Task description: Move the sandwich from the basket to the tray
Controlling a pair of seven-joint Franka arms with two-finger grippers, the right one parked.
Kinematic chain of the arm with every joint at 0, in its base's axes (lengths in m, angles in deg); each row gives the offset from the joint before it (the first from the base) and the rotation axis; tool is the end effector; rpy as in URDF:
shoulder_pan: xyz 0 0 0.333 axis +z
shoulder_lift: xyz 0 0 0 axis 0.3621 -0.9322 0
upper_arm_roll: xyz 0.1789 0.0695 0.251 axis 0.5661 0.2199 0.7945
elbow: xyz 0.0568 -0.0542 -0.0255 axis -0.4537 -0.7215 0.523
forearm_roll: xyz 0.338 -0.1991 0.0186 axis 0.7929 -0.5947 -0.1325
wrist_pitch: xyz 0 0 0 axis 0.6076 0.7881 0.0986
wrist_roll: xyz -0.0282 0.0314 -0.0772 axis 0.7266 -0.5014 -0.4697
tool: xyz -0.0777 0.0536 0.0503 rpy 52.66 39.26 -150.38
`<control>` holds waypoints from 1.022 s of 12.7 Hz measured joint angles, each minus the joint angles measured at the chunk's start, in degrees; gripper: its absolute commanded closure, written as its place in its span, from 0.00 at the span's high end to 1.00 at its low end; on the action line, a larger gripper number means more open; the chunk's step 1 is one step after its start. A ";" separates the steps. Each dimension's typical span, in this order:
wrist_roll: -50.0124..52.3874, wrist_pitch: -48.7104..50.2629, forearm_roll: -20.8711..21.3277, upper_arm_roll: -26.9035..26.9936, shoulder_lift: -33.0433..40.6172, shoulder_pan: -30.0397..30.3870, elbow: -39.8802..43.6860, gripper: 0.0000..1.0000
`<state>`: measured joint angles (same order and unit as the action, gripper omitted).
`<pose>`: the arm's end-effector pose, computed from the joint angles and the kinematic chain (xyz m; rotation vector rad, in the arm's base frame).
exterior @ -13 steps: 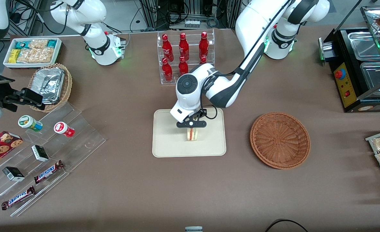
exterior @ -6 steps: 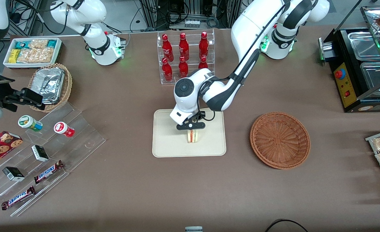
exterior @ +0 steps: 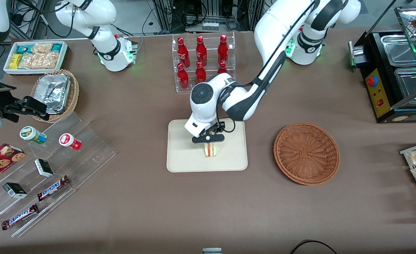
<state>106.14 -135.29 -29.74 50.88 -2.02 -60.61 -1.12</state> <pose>0.5065 -0.5167 0.3074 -3.0798 -0.1581 0.0178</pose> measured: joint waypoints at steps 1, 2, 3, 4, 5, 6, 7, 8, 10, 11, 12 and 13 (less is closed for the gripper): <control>0.00 5.62 -0.66 0.05 3.39 1.33 0.85 1.00; -0.02 10.86 -1.36 0.14 7.44 2.92 1.24 1.00; -0.11 15.48 -1.70 0.22 11.65 4.76 1.22 1.00; -1.78 22.22 -2.10 0.34 18.44 8.44 0.62 1.00; -3.27 24.04 -2.18 0.49 20.21 9.59 0.12 1.00; -6.10 26.87 -2.18 0.58 21.69 11.24 -0.17 1.00; -10.32 29.54 -2.17 0.71 23.68 14.21 -0.60 1.00; -14.17 30.90 -2.16 0.83 25.49 17.08 -1.12 1.00; -23.49 32.13 -2.25 0.98 30.20 23.50 -3.70 1.00; -27.93 32.35 -2.29 1.02 32.67 26.55 -5.36 1.00; -32.50 32.50 -2.39 1.07 35.23 29.62 -7.27 1.00; -36.08 32.55 -2.50 1.13 37.11 32.08 -8.74 1.00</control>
<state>70.06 -102.74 -32.23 52.01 35.08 -28.53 -9.86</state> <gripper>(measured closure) 0.000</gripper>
